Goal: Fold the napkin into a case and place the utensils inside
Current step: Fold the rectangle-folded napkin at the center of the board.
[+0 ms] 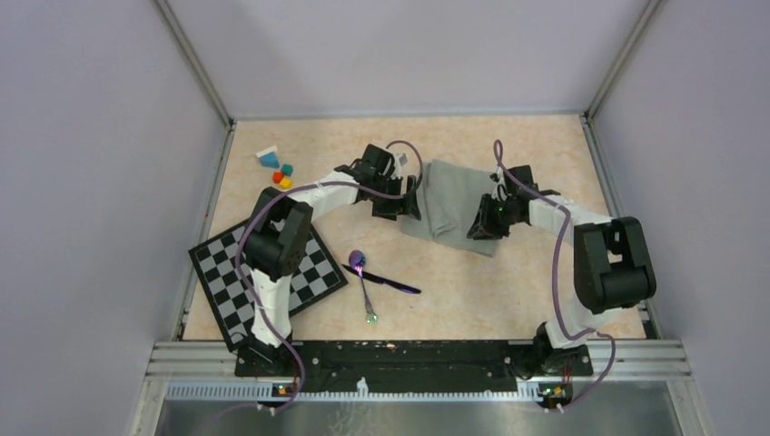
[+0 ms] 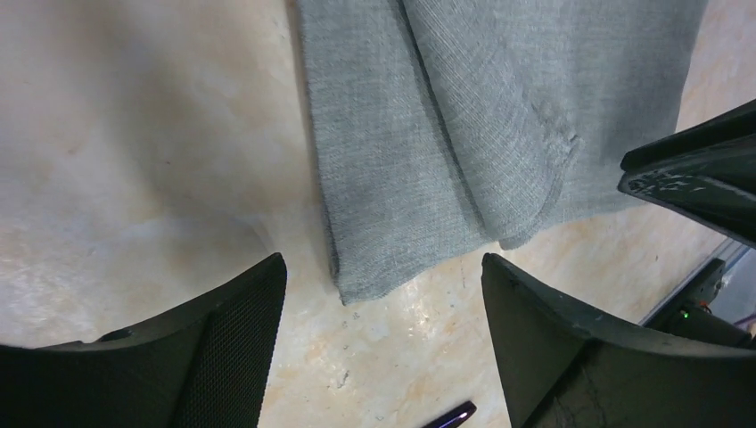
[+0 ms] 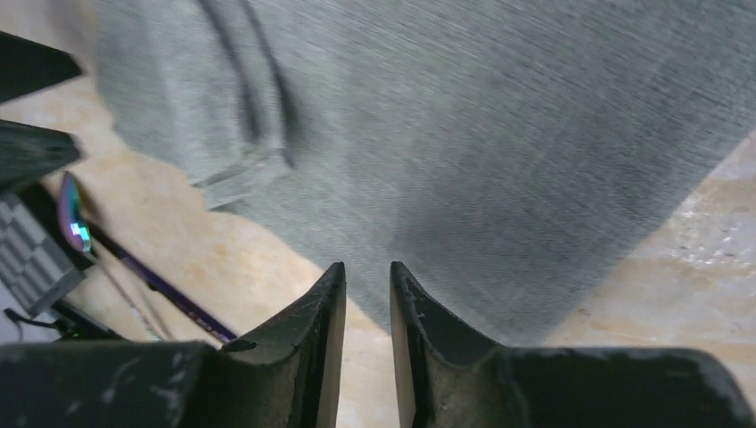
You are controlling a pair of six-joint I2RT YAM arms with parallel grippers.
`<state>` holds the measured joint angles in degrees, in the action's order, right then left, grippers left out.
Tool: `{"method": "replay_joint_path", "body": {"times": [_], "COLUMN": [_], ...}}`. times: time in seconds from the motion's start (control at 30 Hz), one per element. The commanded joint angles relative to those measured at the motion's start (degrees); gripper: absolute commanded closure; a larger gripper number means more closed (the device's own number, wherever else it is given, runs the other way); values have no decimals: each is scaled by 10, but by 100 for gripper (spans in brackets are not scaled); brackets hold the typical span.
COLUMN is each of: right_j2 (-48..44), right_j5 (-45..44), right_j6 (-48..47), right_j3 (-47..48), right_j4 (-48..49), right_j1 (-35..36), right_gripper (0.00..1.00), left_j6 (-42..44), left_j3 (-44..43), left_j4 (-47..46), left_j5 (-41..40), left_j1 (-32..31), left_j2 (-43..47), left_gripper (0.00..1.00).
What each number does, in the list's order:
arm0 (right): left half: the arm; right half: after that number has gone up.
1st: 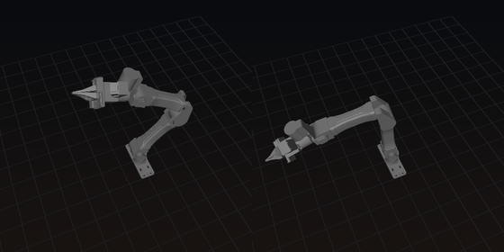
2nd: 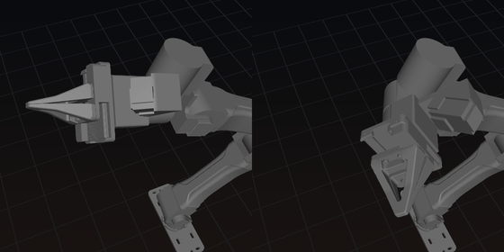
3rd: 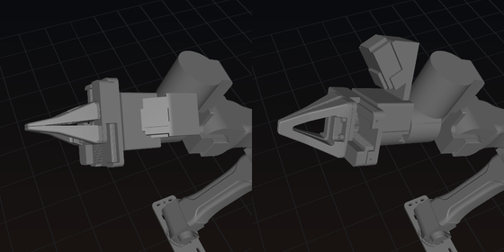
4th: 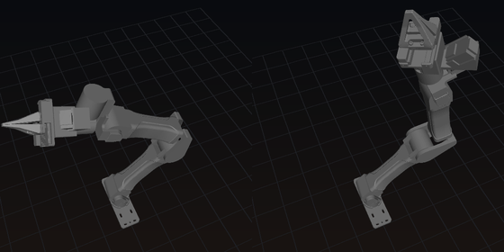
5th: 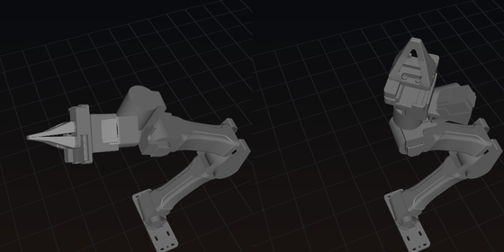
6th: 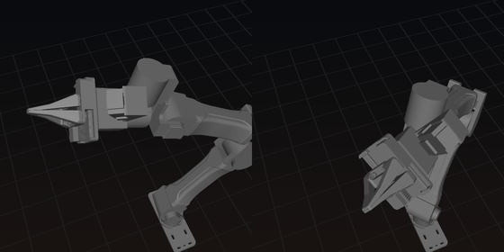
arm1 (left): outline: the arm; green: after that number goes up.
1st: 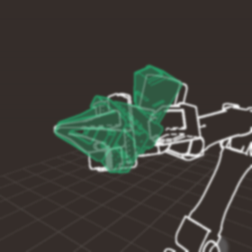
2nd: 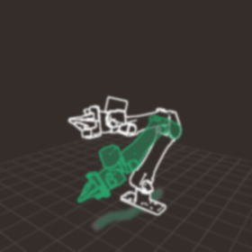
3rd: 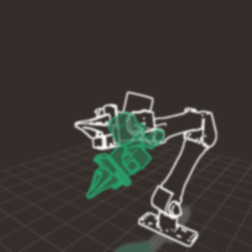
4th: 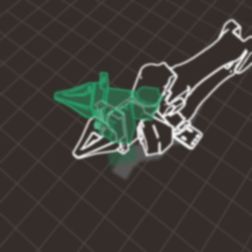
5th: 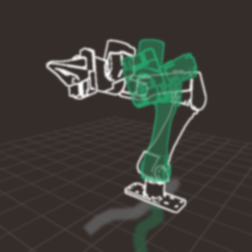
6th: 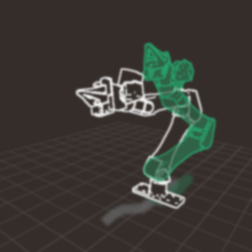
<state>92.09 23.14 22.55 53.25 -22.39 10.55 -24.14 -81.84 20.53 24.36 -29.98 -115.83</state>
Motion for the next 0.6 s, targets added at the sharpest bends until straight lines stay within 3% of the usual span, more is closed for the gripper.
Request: {"method": "replay_joint_path", "body": {"times": [0.0,0.1,0.3,0.37,0.47,0.53,0.57], "right_j2": [36,46,21,21,7,24,38], "right_j5": [-43,-104,-336,-258,-30,88,106], "right_j6": [-1,-1,-47,-76,-72,-43,-36], "right_j3": [-28,-34,45,84,98,105,120], "right_j4": [32,11,-42,-36,44,103,116], "right_j1": [-21,-53,-61,-58,-53,-44,-34], "right_gripper": [78,84,80,66,35,27,26], "left_j6": [-15,-22,-80,-102,-133,-154,-165], "left_j3": [-5,-3,20,38,41,40,38], "left_j4": [-30,-40,-100,-130,-161,-183,-192], "left_j5": [-25,-24,18,22,46,67,74], "left_j1": [5,8,12,13,20,26,29], "left_j2": [24,43,43,43,32,17,11], "left_gripper": [15,12,13,14,15,19,21]}}
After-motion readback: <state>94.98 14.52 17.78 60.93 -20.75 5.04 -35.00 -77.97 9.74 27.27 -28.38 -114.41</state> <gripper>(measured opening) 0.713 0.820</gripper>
